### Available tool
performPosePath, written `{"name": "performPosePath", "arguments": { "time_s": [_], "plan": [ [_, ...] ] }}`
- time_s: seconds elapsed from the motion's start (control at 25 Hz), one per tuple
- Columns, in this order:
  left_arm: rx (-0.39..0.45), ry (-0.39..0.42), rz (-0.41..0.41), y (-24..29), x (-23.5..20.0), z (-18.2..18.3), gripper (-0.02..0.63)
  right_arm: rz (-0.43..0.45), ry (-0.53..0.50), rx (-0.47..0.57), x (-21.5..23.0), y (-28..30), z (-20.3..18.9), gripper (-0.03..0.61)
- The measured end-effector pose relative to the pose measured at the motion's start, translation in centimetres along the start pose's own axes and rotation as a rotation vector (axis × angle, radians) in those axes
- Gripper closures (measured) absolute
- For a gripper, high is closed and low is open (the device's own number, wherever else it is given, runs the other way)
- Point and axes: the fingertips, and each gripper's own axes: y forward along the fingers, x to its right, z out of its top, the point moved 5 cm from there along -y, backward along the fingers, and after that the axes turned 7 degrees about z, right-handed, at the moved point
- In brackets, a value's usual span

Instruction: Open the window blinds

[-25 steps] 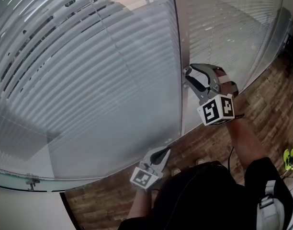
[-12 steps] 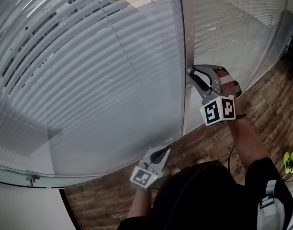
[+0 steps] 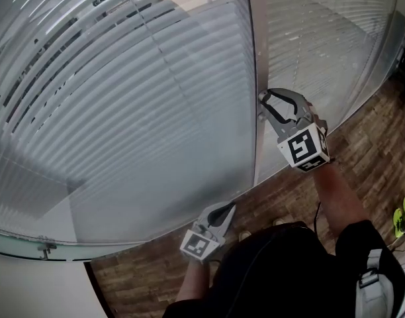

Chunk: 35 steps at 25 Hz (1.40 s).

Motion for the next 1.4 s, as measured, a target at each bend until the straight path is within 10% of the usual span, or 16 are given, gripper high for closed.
{"name": "performPosePath", "arguments": {
  "time_s": [0.8,1.4],
  "plan": [
    [-0.011,-0.004,0.009,-0.9,-0.2,0.0,0.609,-0.044,0.506,0.166,0.3,0.1,-1.0,0.446],
    [-0.003,0.005,0.009,-0.9,-0.1,0.2,0.609,-0.047,0.578,0.19,0.4,0.1,-1.0,0.446]
  ]
}}
